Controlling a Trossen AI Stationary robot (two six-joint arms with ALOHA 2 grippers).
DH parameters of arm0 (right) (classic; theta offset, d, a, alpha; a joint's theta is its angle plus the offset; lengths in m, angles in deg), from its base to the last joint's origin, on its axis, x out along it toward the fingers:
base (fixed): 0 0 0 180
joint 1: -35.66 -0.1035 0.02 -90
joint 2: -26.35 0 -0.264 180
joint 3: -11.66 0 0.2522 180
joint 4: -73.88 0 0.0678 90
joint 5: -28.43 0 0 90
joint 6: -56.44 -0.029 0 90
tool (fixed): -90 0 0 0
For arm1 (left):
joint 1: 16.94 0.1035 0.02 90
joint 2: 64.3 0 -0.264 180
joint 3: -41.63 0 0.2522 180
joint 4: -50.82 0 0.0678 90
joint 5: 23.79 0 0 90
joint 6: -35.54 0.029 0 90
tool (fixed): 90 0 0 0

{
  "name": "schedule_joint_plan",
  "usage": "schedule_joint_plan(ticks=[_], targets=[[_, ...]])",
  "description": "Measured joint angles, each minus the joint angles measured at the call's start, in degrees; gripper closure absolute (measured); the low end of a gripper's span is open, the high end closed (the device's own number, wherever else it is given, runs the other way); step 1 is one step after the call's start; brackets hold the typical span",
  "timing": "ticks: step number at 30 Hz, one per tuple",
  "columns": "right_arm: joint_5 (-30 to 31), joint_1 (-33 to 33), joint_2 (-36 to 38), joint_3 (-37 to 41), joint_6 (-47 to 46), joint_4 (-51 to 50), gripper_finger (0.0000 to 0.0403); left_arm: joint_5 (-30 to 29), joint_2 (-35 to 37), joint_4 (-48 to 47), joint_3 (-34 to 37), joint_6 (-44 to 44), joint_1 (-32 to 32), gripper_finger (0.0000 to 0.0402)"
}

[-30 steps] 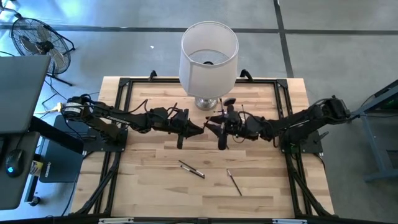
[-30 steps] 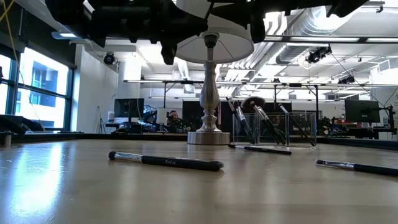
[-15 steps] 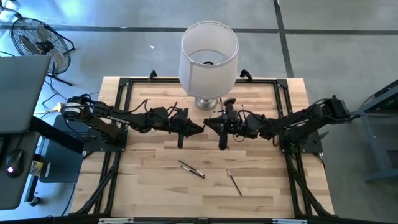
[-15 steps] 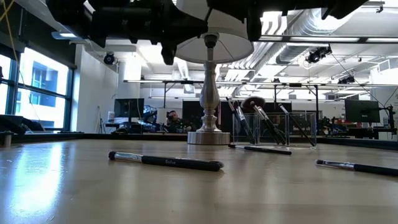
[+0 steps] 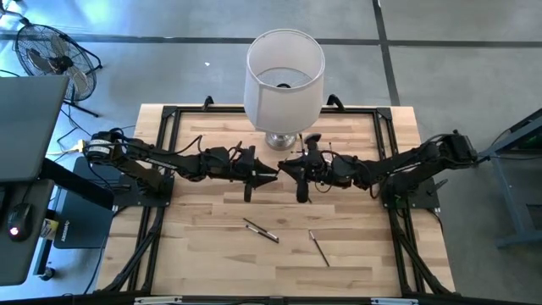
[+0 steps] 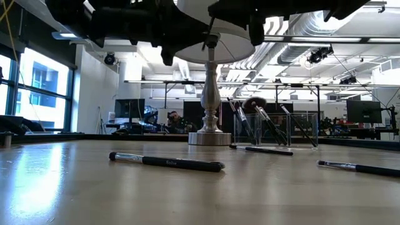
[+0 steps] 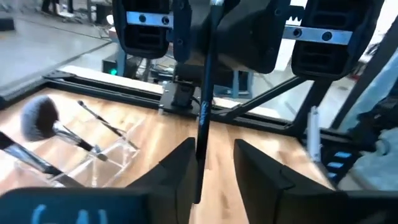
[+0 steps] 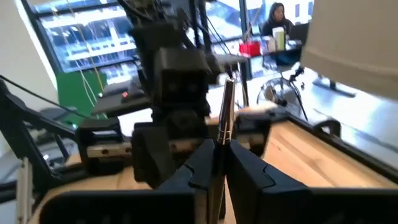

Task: Put items in baskets/containers
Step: Put the liner brush into the transparent organizer

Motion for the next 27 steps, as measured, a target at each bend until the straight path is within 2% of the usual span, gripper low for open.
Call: schedule_joint_plan(ticks=[5,11,15,21,23,27], targets=[[1.88,-0.02,2.99,0.00,-2.87,-9.39,0.0389,-2.75,3.84,-3.44,-0.05,4.70,0.00,0.0274],[4.91,-0.07,9.96,0.00,-7.48,-25.25,0.0384,-9.99,11.39,-15.38,0.08,7.16,0.00,0.0271],[13.78,-0.07,15.30,0.00,-13.81,-41.29,0.0388,-16.21,18.80,-23.78,-0.02,5.73,0.01,0.0270],[25.91,1.63,21.05,0.67,-26.73,-62.35,0.0391,-17.47,26.05,-31.87,-0.02,5.21,0.02,0.0270],[26.90,3.19,21.99,2.47,-29.85,-65.09,0.0391,-17.97,27.16,-33.80,-0.02,5.19,0.02,0.0270],[24.66,6.51,22.38,8.36,-31.06,-61.44,0.0391,-19.44,27.45,-34.28,0.00,5.18,0.00,0.0270]])
